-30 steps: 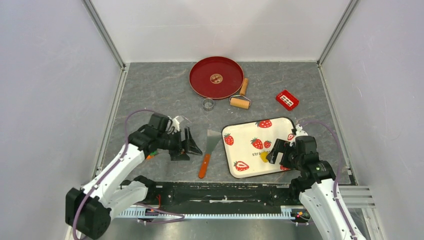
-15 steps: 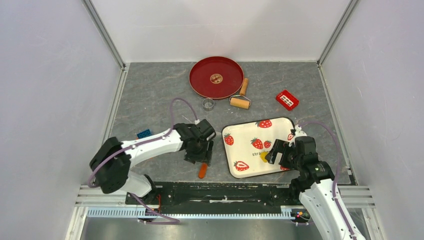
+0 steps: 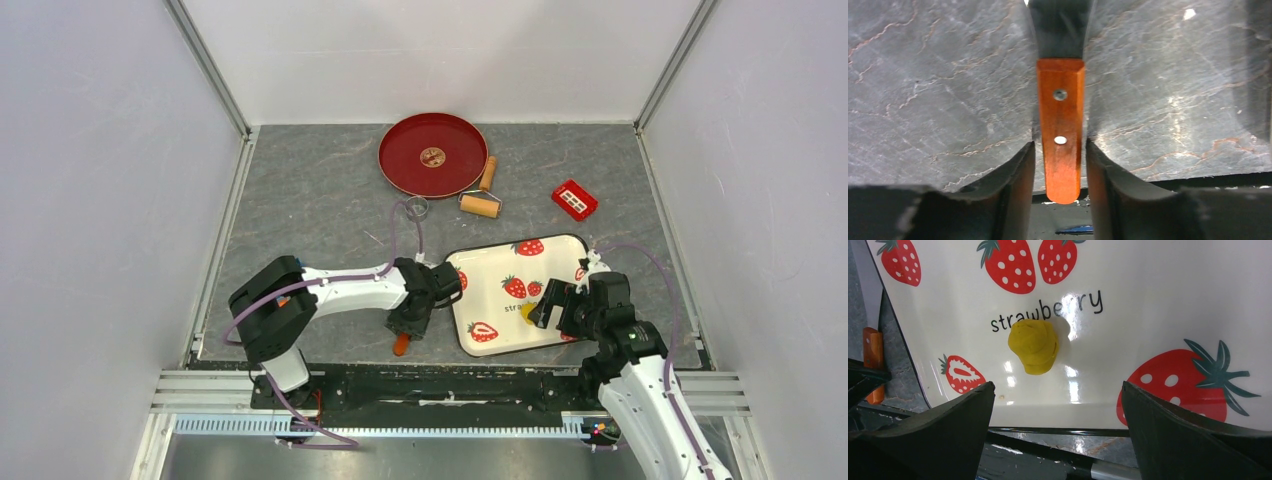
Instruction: Roll out the dumpling wrappers from the dough
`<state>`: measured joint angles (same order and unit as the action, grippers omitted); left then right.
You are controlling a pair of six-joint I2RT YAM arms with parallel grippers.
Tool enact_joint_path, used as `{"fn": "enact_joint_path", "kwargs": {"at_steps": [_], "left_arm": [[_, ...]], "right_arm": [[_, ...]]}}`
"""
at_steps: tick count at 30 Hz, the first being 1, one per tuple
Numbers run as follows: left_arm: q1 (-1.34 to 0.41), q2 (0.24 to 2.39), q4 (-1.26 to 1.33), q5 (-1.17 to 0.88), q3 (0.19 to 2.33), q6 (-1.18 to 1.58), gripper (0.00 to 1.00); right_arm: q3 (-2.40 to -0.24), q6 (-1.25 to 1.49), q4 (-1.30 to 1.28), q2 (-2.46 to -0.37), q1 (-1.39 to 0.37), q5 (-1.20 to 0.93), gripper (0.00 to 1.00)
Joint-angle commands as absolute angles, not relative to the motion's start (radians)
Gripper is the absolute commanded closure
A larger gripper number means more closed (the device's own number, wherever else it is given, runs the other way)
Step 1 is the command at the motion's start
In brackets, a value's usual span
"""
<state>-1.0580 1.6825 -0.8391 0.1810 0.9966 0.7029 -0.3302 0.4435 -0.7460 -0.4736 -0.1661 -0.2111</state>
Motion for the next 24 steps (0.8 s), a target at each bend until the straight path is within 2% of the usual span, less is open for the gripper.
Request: {"fn": "enact_joint_path", "kwargs": {"at_steps": [1,4,6,7,16,24], "left_arm": [[-1.072,1.714,-0.847,0.229,1.019,0.714,0.61],[-1.073,1.701,-0.85,0.231,1.019,0.716,0.76],[-1.072,1.686,-0.854,0.236,1.02,0.723,0.94],[-1.071,1.675,-0.86,0.238,1.023,0.729,0.98],[-0.985,1.551,-0.858,0.219,1.011,0.755,0.98],[-0.681,1.323,-0.816,0.128,0.821,0.718,0.98]], "right_arm": [[-0.332,0.425,-0.706,-0.481,-0.167,-0.224,0.02],[-0.335,0.423,-0.708,-0.485,-0.167,-0.227,0.02],[-0.338,0.423,-0.709,-0.485,-0.167,-0.228,0.02],[-0.34,0.423,-0.709,-0.486,-0.167,-0.228,0.02],[-0.372,0.42,-0.715,-0.515,-0.167,-0.228,0.02],[-0.38,0.414,-0.715,-0.524,-0.167,-0.231,0.02]]}}
